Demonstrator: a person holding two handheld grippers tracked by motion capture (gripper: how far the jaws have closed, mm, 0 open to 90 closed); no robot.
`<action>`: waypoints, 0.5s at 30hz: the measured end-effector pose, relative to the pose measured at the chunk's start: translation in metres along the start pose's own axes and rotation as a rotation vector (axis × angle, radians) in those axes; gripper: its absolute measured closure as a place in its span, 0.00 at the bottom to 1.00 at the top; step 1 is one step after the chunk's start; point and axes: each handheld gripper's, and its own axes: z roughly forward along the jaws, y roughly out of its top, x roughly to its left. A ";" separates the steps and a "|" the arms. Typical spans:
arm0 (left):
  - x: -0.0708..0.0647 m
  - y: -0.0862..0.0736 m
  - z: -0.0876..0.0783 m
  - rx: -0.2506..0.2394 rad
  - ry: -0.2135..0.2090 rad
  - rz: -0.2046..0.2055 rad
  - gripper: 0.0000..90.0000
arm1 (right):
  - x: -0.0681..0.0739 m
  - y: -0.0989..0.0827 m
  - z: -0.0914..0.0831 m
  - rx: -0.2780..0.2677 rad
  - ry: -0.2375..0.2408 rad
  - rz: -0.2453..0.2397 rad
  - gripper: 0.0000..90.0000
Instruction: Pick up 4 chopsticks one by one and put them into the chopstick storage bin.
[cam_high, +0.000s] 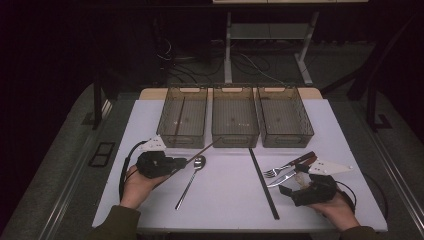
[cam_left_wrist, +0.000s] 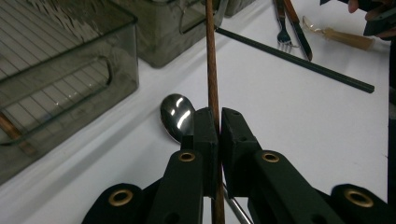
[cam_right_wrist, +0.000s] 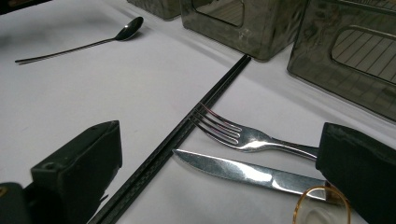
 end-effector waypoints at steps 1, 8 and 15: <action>0.001 0.001 0.000 0.004 0.004 0.005 0.94 | 0.000 0.000 0.000 -0.001 -0.001 -0.001 0.01; 0.010 0.010 0.000 -0.015 0.024 0.001 0.94 | 0.000 0.000 0.000 -0.001 -0.001 0.001 0.01; 0.019 0.023 0.000 -0.059 0.036 -0.026 0.94 | -0.001 0.000 -0.001 -0.005 -0.003 0.000 0.01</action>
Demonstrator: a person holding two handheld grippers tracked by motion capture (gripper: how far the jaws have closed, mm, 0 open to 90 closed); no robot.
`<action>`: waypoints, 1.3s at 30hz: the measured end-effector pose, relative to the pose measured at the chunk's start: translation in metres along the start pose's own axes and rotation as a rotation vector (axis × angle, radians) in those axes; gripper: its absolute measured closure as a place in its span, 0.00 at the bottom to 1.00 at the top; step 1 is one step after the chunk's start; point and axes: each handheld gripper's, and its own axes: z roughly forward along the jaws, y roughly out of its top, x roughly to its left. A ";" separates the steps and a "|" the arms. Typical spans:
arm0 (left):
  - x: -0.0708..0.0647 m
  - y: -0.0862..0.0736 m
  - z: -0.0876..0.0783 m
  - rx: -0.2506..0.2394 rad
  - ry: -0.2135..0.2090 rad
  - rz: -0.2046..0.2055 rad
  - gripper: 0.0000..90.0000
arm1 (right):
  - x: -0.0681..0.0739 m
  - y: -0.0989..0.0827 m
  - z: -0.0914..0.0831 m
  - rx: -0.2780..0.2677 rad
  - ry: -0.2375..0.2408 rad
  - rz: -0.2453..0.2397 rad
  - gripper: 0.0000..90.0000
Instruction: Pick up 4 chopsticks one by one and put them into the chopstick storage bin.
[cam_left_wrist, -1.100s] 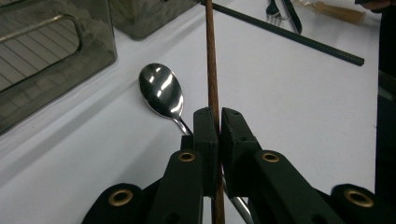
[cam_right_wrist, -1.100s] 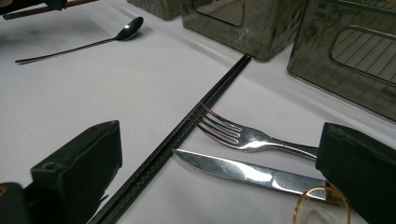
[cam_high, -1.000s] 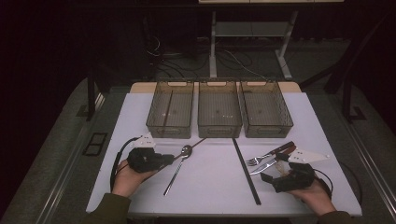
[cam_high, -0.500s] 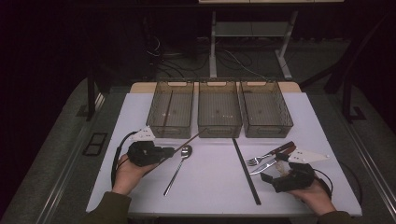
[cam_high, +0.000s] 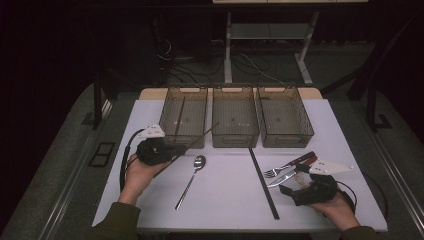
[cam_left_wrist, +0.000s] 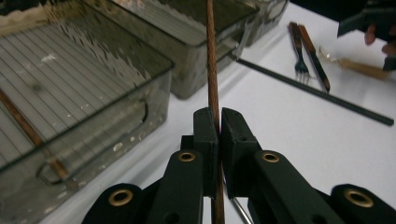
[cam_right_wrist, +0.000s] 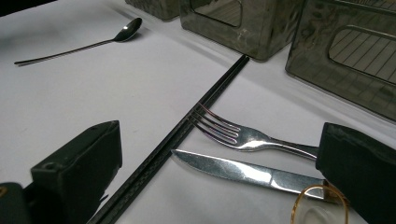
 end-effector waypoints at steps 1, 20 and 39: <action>0.001 0.001 0.000 -0.003 0.003 -0.007 0.94 | 0.000 0.000 0.000 0.002 0.003 0.003 0.01; 0.032 0.035 0.006 -0.053 0.096 -0.032 0.94 | -0.001 -0.001 -0.001 -0.002 -0.003 0.012 0.01; 0.077 0.078 0.034 -0.081 0.215 -0.098 0.94 | 0.000 -0.001 0.000 0.000 0.006 0.012 0.01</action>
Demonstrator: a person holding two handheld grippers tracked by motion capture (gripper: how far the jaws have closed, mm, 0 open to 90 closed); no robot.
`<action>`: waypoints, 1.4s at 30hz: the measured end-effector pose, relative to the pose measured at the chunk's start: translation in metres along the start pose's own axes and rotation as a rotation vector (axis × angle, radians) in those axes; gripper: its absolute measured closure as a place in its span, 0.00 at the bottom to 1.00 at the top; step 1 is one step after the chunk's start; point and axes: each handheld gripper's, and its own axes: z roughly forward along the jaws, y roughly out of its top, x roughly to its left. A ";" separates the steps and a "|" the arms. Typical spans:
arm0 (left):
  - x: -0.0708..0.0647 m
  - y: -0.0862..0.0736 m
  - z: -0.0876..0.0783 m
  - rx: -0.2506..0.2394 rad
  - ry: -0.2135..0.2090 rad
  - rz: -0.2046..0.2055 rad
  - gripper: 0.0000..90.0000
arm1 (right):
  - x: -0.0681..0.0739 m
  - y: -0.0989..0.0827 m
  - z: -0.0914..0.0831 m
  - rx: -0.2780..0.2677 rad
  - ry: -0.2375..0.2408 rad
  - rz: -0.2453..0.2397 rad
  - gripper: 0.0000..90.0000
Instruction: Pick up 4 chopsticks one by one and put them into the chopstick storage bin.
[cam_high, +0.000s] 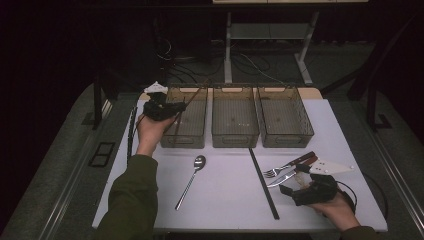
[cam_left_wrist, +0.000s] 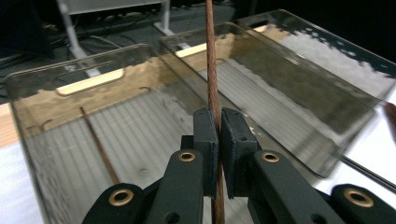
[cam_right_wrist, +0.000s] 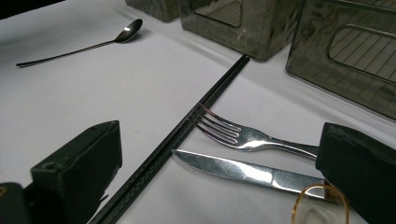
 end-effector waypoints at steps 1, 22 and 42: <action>0.002 0.000 0.003 0.001 0.013 -0.008 0.94 | 0.000 0.000 0.000 -0.001 0.000 0.000 0.01; 0.025 -0.015 0.039 0.094 0.126 -0.081 0.94 | 0.001 0.000 -0.001 -0.005 0.007 -0.002 0.01; 0.021 -0.014 0.038 0.106 0.129 -0.037 0.69 | 0.001 0.000 -0.001 -0.003 0.007 -0.001 0.01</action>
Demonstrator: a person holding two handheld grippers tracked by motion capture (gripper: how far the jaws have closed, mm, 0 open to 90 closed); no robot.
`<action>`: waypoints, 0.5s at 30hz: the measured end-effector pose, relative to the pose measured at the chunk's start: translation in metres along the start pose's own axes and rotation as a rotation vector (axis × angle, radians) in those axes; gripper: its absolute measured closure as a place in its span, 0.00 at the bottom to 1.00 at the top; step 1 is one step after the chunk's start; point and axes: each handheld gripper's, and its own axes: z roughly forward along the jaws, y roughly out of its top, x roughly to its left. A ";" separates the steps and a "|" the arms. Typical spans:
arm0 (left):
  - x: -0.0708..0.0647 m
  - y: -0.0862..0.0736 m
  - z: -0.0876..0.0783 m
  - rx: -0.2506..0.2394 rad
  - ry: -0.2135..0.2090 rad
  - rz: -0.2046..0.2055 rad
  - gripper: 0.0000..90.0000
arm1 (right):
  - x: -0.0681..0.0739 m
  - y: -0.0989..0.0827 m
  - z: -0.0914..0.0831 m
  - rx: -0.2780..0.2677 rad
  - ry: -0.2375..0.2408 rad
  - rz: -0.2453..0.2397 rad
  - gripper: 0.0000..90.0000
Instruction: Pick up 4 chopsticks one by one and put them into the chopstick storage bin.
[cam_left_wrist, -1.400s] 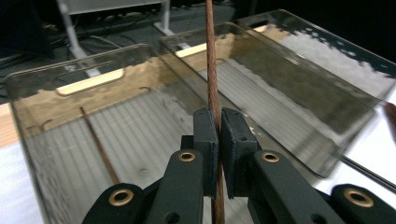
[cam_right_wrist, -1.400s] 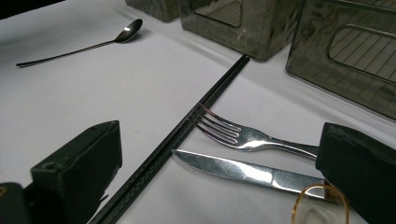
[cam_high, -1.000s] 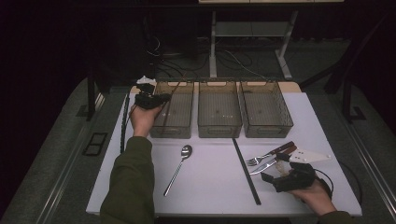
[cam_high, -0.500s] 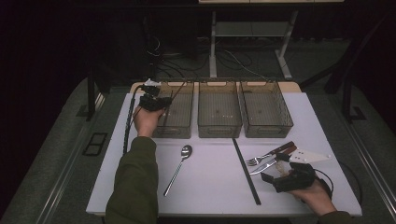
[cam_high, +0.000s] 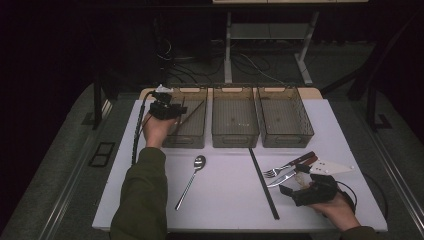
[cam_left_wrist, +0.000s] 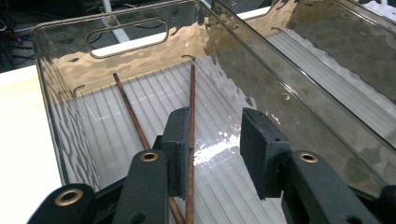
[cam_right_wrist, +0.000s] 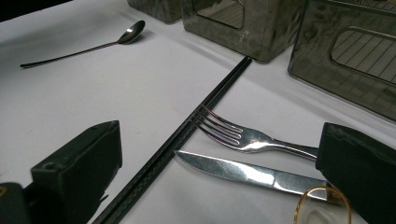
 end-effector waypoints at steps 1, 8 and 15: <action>-0.001 0.000 -0.001 0.001 0.001 0.004 0.68 | 0.000 0.000 0.000 0.000 0.000 0.000 0.01; -0.007 0.002 -0.010 0.013 -0.025 0.054 0.55 | 0.000 0.000 0.000 -0.002 -0.003 -0.001 0.01; -0.016 0.001 -0.023 -0.026 -0.063 0.094 0.48 | 0.000 0.000 0.000 -0.002 -0.004 -0.001 0.01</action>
